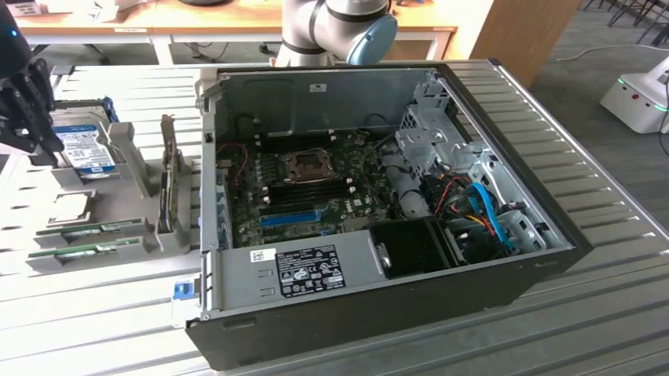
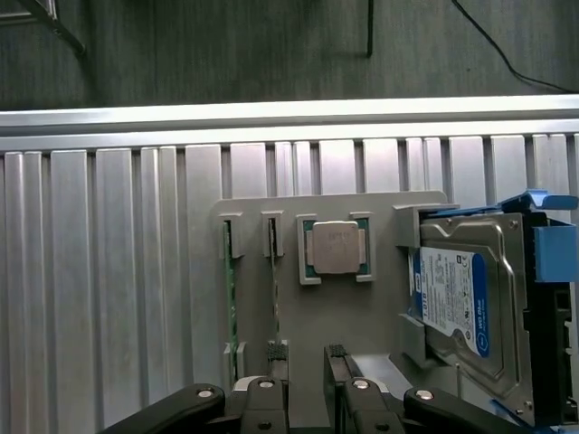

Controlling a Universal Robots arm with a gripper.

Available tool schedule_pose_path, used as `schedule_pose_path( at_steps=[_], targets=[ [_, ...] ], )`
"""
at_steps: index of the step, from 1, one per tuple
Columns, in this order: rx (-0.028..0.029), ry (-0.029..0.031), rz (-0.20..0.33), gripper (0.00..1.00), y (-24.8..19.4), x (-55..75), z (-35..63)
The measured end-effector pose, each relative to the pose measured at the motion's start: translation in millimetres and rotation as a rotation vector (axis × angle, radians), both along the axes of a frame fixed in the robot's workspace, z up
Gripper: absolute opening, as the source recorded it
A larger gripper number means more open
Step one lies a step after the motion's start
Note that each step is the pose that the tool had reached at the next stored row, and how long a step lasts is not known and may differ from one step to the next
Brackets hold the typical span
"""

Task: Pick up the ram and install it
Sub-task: 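Pick up the ram and move it above insertion slot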

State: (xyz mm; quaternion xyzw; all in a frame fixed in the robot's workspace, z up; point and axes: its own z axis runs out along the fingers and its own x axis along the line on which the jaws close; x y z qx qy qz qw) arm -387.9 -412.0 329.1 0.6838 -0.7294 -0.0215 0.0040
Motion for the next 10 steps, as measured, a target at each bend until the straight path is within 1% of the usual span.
schedule_pose_path(
  at_steps=[10],
  targets=[
    [0.0000,0.0000,-0.003,0.30,0.0,0.0,-17.6]
  ],
)
